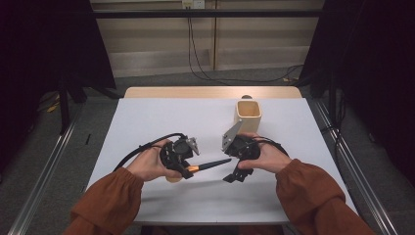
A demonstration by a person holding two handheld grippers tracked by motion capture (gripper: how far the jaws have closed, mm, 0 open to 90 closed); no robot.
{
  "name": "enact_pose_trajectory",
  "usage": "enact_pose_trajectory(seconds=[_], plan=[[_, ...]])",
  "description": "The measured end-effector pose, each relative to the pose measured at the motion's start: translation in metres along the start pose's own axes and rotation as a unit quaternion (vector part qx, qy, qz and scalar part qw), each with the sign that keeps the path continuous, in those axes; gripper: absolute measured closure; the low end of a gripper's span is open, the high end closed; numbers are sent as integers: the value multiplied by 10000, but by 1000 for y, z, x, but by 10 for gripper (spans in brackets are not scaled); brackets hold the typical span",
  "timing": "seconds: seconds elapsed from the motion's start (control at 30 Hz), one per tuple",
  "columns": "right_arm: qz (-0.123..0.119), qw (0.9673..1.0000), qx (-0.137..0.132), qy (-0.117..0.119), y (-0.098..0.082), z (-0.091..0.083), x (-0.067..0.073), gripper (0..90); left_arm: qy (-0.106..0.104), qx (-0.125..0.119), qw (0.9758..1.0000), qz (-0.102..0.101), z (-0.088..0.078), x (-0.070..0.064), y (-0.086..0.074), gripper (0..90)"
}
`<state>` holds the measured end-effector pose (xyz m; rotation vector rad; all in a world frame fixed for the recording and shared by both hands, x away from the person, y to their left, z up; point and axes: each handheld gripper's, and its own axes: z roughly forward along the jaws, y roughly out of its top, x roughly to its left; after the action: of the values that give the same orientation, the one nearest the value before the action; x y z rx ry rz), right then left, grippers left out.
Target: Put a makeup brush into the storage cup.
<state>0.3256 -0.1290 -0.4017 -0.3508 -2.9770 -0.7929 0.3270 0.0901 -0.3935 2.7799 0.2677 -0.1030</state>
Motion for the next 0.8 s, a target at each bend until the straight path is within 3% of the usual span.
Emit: enact_pose_trajectory(seconds=[0.07,0.1,0.17,0.23,0.33,0.37,0.5,0.57,0.63,0.67,0.73,0.8], plan=[[-45,10000,26,52,3,1,-2,34,-37,91,9999,55,1,1,0,666],[-45,9999,88,94,5,1,-2,36,34,32,10000,-11,2,-1,0,666],[-29,9997,183,134,8,4,-2,38,-49,102,9999,64,3,0,0,666],[-67,9995,267,184,10,8,-3,43,-54,13,10000,-71,5,-1,0,665],[-125,9991,340,227,14,13,-3,49,-135,105,9999,21,6,0,2,665],[-114,9990,353,254,15,15,-3,61,-110,32,9999,-53,7,-1,2,665],[-227,9987,319,335,18,19,-3,174,-111,-15,9999,-106,8,-1,2,665],[-284,9986,292,328,18,21,-3,252,-108,40,9999,-20,7,0,2,665],[-286,9985,280,384,19,23,-3,276,-56,-65,9999,-107,9,-1,2,665],[-309,9984,269,381,19,23,-4,288,-139,39,9999,-25,7,1,3,665],[-328,9984,258,391,20,25,-3,341,-148,-57,9998,-112,8,0,2,665],[-339,9985,246,354,22,26,-2,359,-125,7,9999,-18,9,0,3,665]])
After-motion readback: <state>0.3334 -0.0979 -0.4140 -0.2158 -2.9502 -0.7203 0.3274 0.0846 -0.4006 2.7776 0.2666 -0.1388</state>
